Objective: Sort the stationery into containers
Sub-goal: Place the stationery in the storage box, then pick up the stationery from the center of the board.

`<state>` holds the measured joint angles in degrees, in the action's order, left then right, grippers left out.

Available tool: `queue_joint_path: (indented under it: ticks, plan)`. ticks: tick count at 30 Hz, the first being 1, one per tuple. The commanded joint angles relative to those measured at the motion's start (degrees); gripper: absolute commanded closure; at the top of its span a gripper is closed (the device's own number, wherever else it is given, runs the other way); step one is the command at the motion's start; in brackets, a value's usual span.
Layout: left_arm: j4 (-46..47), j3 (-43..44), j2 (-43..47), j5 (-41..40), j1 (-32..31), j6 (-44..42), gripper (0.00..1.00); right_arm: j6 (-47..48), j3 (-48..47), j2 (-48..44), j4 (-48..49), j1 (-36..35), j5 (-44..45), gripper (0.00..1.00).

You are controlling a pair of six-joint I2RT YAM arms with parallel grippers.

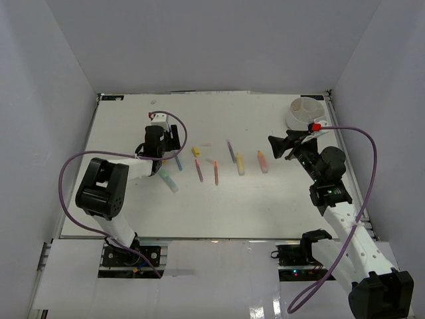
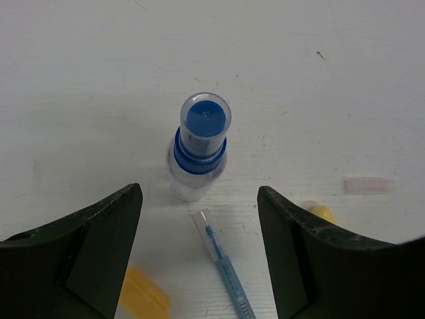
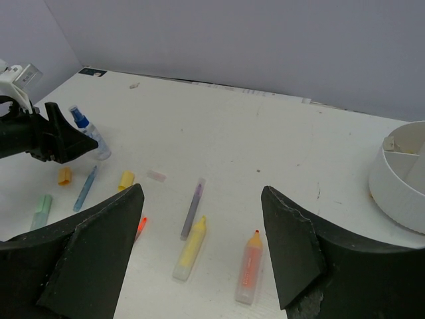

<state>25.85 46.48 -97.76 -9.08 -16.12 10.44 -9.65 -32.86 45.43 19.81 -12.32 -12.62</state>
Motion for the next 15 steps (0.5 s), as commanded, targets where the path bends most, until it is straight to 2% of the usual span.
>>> queue_joint_path:
  ticks: [1,15]
  plan:
    - [3.59,0.19,-0.68,-0.59,-0.23,-0.68,0.20,0.68,0.34,-0.87,2.25,0.01,-0.65,0.22]
    - [6.24,1.33,-4.37,-0.85,-0.23,-2.53,0.33,1.48,0.26,-0.61,1.98,0.01,-0.82,0.22]
